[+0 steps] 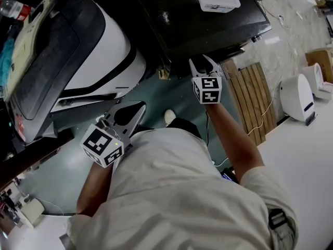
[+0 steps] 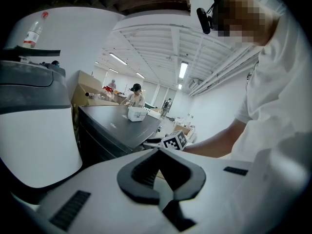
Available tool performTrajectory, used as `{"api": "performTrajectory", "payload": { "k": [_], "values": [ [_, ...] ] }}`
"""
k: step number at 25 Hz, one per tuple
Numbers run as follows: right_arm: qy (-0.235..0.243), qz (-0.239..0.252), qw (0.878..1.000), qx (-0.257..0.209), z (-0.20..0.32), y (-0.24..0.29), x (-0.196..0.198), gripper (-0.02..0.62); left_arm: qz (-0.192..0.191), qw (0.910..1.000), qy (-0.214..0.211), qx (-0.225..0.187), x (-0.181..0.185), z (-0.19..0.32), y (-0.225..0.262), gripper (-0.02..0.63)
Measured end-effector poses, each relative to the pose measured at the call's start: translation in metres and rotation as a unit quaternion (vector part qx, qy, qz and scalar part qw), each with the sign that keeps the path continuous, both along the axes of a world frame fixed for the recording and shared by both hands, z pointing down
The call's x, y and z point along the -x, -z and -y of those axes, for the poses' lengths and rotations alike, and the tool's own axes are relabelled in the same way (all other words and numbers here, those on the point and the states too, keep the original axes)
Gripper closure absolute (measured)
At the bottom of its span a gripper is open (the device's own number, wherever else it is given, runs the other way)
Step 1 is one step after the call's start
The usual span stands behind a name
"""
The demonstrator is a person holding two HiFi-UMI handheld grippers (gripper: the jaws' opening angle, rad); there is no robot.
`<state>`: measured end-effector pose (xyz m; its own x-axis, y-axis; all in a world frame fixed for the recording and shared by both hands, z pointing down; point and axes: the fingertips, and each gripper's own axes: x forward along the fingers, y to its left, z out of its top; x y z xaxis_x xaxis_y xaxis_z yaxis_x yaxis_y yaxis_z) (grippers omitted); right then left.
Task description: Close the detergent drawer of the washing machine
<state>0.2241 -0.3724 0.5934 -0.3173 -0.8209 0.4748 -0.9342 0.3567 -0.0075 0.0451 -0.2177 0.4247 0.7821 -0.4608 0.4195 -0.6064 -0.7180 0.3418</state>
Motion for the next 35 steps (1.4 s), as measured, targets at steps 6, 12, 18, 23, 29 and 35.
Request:
{"api": "performTrajectory", "payload": {
  "k": [6, 12, 18, 23, 29, 35],
  "values": [
    [-0.013, 0.006, 1.000, 0.000, -0.003, 0.005, -0.001, 0.420, -0.010, 0.9996, -0.025, -0.014, 0.007, -0.003, 0.008, 0.612],
    [-0.044, 0.013, 0.999, -0.003, -0.038, 0.022, 0.005, 0.420, -0.020, 0.9975, -0.063, -0.028, 0.031, -0.014, 0.020, 0.612],
    [-0.070, 0.013, 0.997, 0.003, -0.088, 0.041, 0.025, 0.420, -0.041, 0.9941, -0.095, -0.034, 0.057, -0.033, 0.031, 0.612],
    [-0.086, 0.019, 0.996, -0.006, -0.126, 0.065, 0.050, 0.425, -0.053, 0.9911, -0.117, -0.034, 0.085, -0.055, 0.034, 0.612],
    [-0.103, 0.025, 0.994, -0.031, -0.170, 0.105, 0.083, 0.494, -0.067, 0.9863, -0.146, -0.039, 0.113, -0.080, 0.042, 0.612],
    [-0.111, 0.024, 0.992, -0.047, -0.211, 0.134, 0.122, 0.553, -0.078, 0.9812, -0.173, -0.034, 0.141, -0.103, 0.044, 0.612]
  ]
}}
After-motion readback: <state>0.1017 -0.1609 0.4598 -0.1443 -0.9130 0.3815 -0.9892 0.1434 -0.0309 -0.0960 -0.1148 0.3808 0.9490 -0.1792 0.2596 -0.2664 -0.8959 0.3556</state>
